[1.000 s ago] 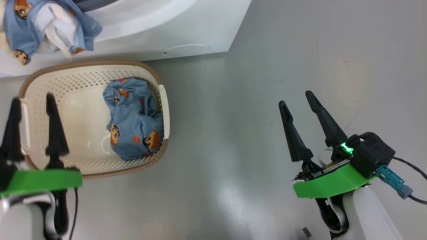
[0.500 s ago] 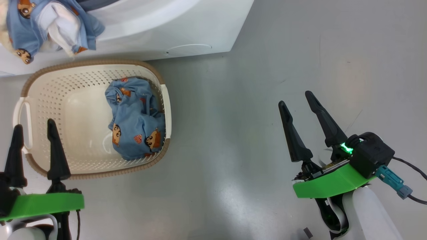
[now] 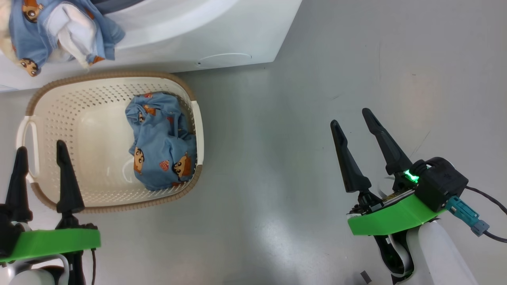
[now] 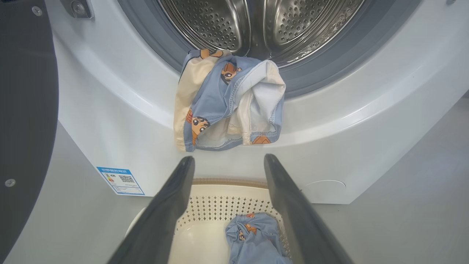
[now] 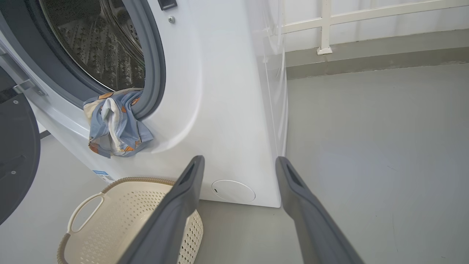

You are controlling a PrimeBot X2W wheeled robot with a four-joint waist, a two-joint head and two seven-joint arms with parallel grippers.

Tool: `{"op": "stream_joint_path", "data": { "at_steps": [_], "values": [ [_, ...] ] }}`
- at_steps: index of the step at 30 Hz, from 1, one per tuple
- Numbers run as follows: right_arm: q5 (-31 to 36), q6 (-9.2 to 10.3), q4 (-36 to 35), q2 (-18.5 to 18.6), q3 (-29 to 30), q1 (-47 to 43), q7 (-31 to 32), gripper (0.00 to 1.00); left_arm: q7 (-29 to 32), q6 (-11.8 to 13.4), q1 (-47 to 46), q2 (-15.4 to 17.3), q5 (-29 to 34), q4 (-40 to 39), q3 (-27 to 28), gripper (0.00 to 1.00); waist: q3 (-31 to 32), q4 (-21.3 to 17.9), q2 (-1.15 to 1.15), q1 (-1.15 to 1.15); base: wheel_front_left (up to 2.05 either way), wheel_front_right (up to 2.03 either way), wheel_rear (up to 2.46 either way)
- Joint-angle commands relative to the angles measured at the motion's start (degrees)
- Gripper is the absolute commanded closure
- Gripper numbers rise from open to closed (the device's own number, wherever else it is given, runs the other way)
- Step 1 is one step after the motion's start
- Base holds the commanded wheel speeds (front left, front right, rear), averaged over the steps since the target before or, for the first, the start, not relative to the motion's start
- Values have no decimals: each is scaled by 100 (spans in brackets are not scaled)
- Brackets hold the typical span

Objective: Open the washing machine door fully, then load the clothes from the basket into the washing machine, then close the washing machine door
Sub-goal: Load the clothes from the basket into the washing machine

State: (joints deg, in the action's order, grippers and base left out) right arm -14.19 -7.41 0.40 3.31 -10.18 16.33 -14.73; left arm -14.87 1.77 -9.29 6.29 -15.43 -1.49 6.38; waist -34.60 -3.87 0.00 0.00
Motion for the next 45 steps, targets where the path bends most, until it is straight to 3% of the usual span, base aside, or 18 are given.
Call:
{"op": "stream_joint_path", "data": {
  "at_steps": [1, 7, 22, 31, 45],
  "values": [
    [26, -8, -119, -44, -115, -131, -27, 0, -13, 9, 114, 83, 32, -155, 183, 0, -3, -1, 0, 0, 0, 0, 0],
    [39, -8, -113, -44, -124, -113, -27, 0, -13, -82, -176, 157, 145, -81, -6, 0, -25, -3, 0, 0, 0, 0, 0],
    [7, -8, -34, -44, -281, 51, -27, 0, 295, -362, -2041, 655, 248, 944, -301, 0, -124, -250, 0, 0, 0, 0, 0],
    [0, -8, -33, -44, -324, 71, -27, 0, 605, -423, -2840, 944, 177, 2016, -278, 0, -236, -350, 0, 0, 0, 0, 0],
    [-34, -8, -45, -44, -317, 130, -27, 0, 712, -393, -3771, 1053, -62, 3068, -192, 0, -602, -432, 0, 0, 0, 0, 0]
  ]
}}
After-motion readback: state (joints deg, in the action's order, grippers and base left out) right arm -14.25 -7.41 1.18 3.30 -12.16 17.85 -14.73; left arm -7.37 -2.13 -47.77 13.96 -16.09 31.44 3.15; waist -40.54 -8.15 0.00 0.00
